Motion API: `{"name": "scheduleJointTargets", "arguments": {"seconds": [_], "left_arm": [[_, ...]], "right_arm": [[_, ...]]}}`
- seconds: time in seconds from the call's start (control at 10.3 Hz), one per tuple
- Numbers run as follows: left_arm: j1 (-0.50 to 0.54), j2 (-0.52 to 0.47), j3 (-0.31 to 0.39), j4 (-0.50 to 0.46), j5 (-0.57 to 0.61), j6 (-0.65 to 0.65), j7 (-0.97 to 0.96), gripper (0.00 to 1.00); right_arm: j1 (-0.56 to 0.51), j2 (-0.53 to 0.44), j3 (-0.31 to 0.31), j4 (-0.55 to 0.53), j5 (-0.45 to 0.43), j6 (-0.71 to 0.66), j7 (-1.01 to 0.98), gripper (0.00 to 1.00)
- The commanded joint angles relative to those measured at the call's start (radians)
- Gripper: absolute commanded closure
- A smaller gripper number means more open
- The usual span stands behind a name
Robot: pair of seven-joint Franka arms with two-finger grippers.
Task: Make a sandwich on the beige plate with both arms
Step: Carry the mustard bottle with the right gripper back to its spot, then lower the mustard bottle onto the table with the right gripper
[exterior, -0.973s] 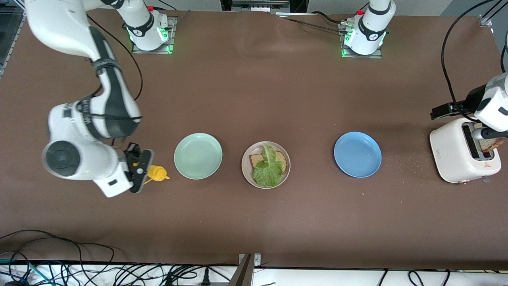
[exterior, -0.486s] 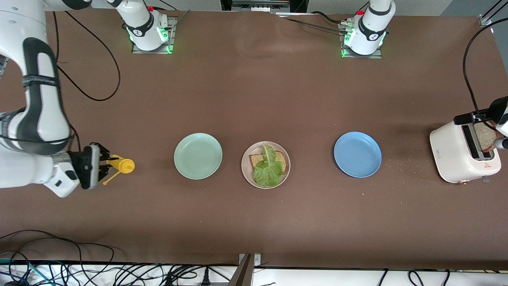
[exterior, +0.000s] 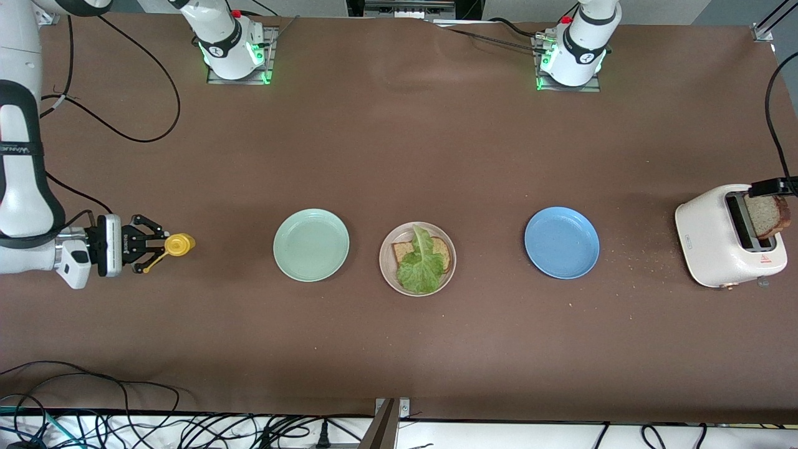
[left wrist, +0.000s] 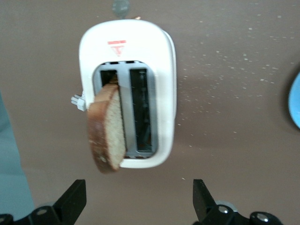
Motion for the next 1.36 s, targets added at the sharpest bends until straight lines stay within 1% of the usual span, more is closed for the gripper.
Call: {"name": "scheduleJointTargets", "arguments": {"seconds": [0.0,0.19,0.29,0.39,0.49,0.58,0.68,0.78,0.88,0.97,1.07,1.17,1.26], "left_arm": [[0.073,0.065,-0.011,0.027,0.01,0.08,0.082,0.0],[0.088,0.086,-0.011,0.026,0.007,0.113,0.067,0.0],[0.096,0.091,-0.011,0.026,-0.013,0.119,0.064,0.09],[0.107,0.1,-0.011,0.026,-0.059,0.122,0.062,0.16],[0.117,0.1,-0.011,0.023,-0.076,0.127,0.062,0.3],[0.121,0.1,-0.011,0.023,-0.088,0.128,0.062,0.54],[0.131,0.1,-0.011,0.024,-0.096,0.13,0.062,0.73],[0.136,0.105,-0.011,0.026,-0.094,0.13,0.064,0.93],[0.136,0.105,-0.011,0.026,-0.088,0.128,0.079,1.0],[0.133,0.103,-0.013,0.029,-0.082,0.125,0.077,1.0],[0.127,0.1,-0.014,0.03,-0.082,0.124,0.067,1.0],[0.125,0.097,-0.017,0.059,-0.08,0.114,0.068,1.0],[0.125,0.102,-0.019,0.129,-0.091,0.06,0.071,1.0]], "right_arm": [[-0.059,0.01,0.02,-0.058,0.085,0.012,-0.128,1.0],[-0.082,0.061,0.02,-0.06,0.136,0.015,-0.195,1.0],[-0.084,0.075,0.02,-0.058,0.15,0.021,-0.221,1.0],[-0.084,0.089,0.02,-0.058,0.164,0.03,-0.254,1.0],[-0.084,0.101,0.02,-0.058,0.187,0.033,-0.275,1.0],[-0.084,0.113,0.02,-0.058,0.207,0.033,-0.294,1.0],[-0.084,0.115,0.018,-0.058,0.208,0.036,-0.292,1.0],[-0.084,0.112,0.018,-0.054,0.208,0.038,-0.285,0.82],[-0.084,0.113,0.017,-0.052,0.208,0.04,-0.279,0.51],[-0.085,0.116,0.014,-0.053,0.208,0.04,-0.278,0.34],[-0.087,0.127,0.006,-0.052,0.205,0.04,-0.278,0.27],[-0.087,0.13,0.001,-0.052,0.207,0.04,-0.28,0.22],[-0.091,0.13,0.0,-0.049,0.196,0.038,-0.278,0.14]]}}
